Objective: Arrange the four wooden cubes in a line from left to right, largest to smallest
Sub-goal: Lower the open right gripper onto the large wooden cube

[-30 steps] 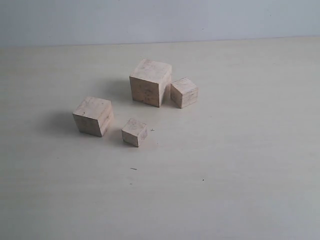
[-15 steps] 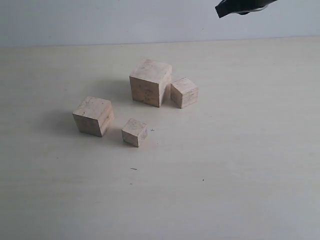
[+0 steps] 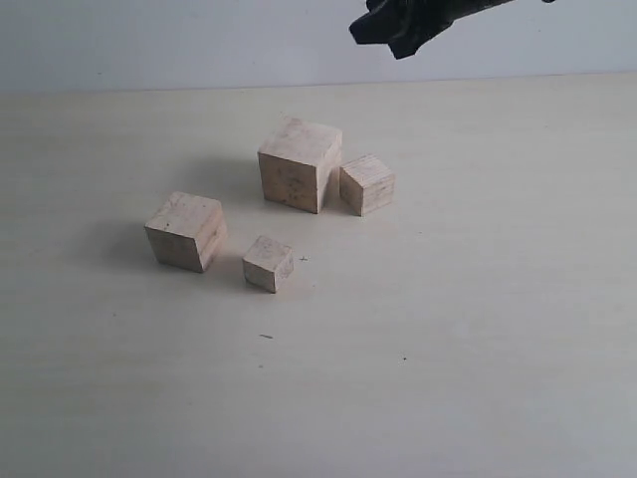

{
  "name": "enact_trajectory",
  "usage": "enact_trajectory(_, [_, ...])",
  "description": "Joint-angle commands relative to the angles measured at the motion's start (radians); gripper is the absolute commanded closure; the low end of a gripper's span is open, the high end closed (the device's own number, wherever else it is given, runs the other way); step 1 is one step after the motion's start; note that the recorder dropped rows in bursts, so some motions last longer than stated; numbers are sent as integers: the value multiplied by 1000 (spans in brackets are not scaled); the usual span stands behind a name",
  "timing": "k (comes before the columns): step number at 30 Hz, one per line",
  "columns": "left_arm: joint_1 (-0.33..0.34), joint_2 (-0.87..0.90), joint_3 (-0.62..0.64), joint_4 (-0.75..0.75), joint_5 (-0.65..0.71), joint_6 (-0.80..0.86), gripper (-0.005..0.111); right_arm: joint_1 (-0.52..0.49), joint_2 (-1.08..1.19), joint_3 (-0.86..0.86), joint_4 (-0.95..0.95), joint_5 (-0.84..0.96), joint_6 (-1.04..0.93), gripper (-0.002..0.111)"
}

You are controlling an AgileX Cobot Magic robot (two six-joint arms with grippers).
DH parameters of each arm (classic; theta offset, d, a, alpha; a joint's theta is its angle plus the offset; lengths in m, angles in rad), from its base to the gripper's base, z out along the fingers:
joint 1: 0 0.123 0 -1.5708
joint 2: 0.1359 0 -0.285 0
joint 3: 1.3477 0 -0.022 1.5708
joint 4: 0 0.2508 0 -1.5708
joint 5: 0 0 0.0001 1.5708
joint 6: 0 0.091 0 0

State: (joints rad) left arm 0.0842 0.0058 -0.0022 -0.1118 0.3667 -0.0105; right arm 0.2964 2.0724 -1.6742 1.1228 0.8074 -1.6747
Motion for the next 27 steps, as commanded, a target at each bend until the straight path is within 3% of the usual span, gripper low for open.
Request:
enact_trajectory(1, [-7,-6,2,4,-11,3,107,1,90,-21,166,42,-99,19])
enact_trajectory(3, [-7,-6,2,4,-11,3,107,13,133,-21,242,98,-120,9])
enact_trajectory(5, [-7,-6,2,4,-11,3,107,52,166,-21,239,144,-167,9])
enact_trajectory(11, [-7,-6,2,4,-11,3,107,158,196,-21,179,-20,-209,9])
enact_trajectory(27, [-7,-6,2,4,-11,3,107,168,281,-21,150,-90,-156,9])
